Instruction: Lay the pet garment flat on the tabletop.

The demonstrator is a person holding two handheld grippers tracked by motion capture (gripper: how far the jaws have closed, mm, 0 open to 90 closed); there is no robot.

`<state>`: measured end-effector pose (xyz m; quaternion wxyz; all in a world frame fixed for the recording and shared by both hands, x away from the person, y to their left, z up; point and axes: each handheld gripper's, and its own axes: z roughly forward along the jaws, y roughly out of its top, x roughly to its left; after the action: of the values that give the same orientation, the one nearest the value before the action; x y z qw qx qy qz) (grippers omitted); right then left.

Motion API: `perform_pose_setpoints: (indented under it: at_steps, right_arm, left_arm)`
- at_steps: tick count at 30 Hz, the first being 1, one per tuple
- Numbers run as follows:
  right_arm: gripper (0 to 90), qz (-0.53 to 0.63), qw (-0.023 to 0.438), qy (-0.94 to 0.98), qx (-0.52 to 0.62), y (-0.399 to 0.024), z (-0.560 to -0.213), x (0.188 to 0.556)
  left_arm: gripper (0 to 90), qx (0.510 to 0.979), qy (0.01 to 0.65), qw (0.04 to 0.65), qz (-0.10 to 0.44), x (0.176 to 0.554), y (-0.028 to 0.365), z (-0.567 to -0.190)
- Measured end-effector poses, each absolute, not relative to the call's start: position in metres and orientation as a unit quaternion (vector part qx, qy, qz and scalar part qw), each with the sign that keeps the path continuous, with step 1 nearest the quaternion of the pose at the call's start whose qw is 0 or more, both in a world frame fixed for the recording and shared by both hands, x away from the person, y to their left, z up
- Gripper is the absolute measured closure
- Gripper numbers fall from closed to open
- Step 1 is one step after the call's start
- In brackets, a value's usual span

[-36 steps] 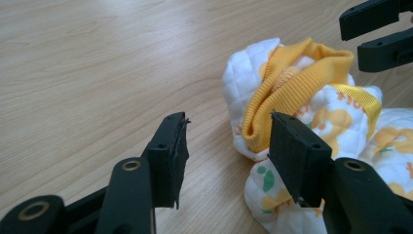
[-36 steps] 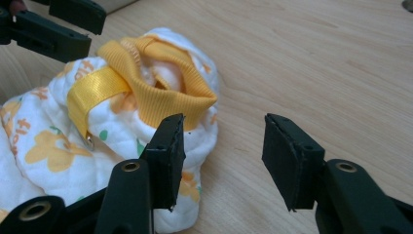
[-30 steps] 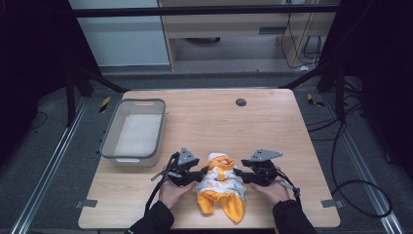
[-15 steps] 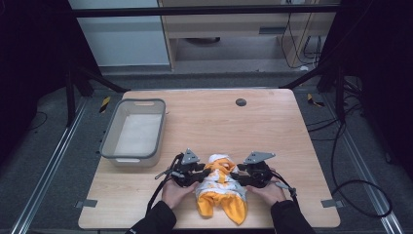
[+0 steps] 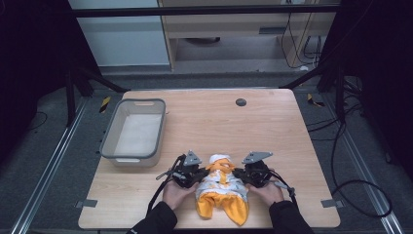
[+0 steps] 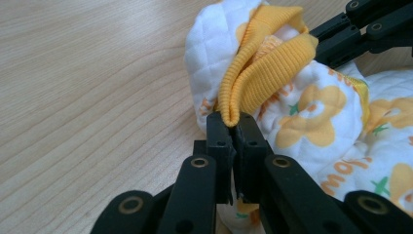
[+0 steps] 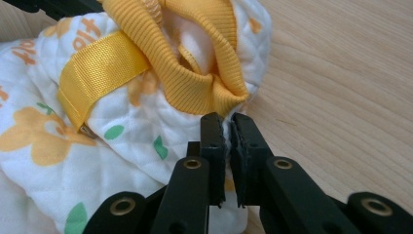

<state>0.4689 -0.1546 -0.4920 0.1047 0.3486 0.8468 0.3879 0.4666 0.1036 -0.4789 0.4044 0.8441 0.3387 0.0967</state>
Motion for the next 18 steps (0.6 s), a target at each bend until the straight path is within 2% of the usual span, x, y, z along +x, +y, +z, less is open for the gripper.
perform_pose_setpoints:
  at_steps: [18]
  right_arm:
    - [86.6, 0.462, 0.139, 0.802, 0.351, -0.176, -0.458, 0.458]
  left_arm:
    - [87.3, 0.821, 0.339, 0.443, 0.124, 0.454, 0.118, -0.446]
